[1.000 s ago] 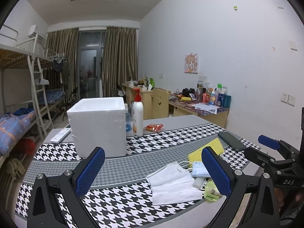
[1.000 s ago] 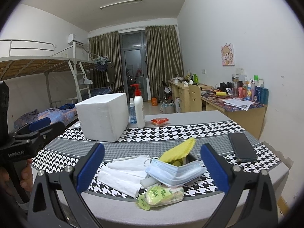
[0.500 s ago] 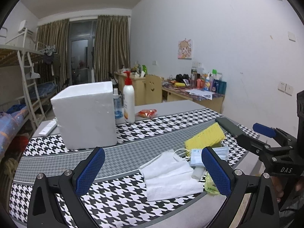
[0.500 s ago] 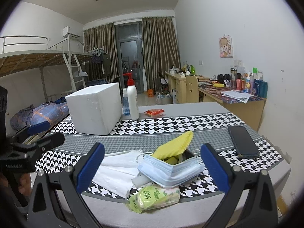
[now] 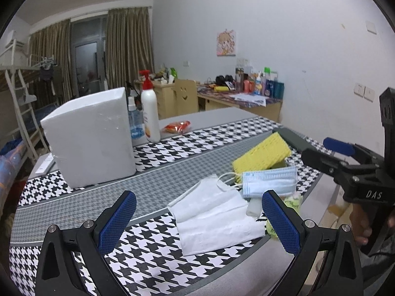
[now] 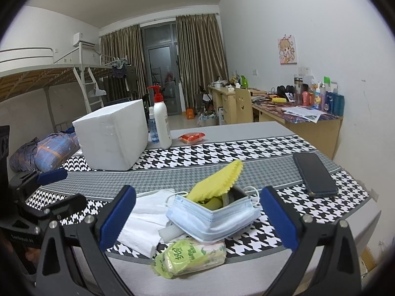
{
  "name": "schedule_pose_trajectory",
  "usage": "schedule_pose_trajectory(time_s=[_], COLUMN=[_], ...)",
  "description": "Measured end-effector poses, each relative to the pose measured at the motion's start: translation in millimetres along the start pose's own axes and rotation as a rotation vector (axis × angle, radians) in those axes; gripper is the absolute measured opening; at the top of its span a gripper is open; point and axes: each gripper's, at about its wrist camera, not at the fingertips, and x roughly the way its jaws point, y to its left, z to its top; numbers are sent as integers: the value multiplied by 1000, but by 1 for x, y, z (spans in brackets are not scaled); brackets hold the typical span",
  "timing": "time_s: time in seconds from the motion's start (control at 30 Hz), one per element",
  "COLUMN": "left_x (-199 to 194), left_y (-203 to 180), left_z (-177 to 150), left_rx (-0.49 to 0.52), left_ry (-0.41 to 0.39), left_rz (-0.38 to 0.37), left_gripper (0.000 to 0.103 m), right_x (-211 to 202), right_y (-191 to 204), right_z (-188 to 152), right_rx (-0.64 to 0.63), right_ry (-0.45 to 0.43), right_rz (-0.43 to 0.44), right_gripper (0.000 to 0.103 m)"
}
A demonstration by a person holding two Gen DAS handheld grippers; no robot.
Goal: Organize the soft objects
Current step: 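Move the left tool toward the white tissues while the right tool approaches the yellow sponge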
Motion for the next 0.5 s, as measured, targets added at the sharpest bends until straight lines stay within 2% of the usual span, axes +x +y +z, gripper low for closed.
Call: schedule_pose_trajectory(time_s=[0.3, 0.5], left_x=[23, 41], left_y=[-2, -5], left_z=[-2, -5], left_rx=[32, 62], left_ry=[71, 127], left_rz=[-33, -58], left_gripper=[102, 98], right_x=[14, 24], right_y=[-4, -9], right_z=[2, 2], right_rx=[13, 25], right_ry=[25, 44], right_rz=[-5, -12], right_gripper=[102, 102])
